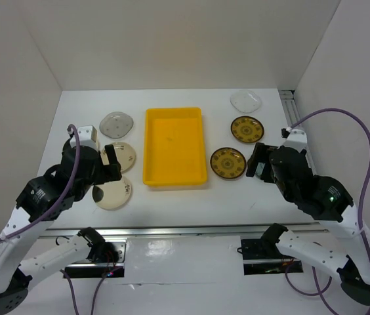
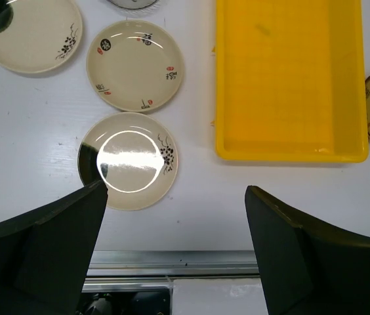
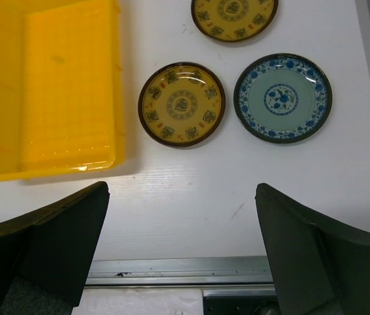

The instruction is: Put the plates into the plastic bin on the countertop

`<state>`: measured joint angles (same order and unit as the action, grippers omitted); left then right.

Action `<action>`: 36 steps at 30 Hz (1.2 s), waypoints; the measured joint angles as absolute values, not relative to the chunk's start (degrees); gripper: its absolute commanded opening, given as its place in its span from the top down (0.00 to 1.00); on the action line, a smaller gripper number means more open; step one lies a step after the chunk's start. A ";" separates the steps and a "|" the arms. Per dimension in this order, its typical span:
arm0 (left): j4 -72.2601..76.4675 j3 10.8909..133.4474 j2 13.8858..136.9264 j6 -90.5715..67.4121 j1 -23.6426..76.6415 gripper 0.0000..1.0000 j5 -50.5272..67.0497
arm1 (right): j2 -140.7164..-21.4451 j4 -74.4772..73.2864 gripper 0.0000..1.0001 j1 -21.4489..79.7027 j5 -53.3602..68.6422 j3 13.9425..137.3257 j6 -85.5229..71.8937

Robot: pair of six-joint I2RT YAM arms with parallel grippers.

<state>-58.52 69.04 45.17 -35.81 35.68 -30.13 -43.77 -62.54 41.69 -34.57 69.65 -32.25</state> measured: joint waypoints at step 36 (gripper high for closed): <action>-43.94 53.98 40.80 -34.41 35.68 0.00 -12.86 | -59.13 6.20 0.23 23.46 -22.33 13.61 -53.65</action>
<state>-43.94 53.98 40.80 -34.41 35.68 -12.86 -59.13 6.20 23.46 -22.33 13.61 -53.65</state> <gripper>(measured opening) 0.995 0.813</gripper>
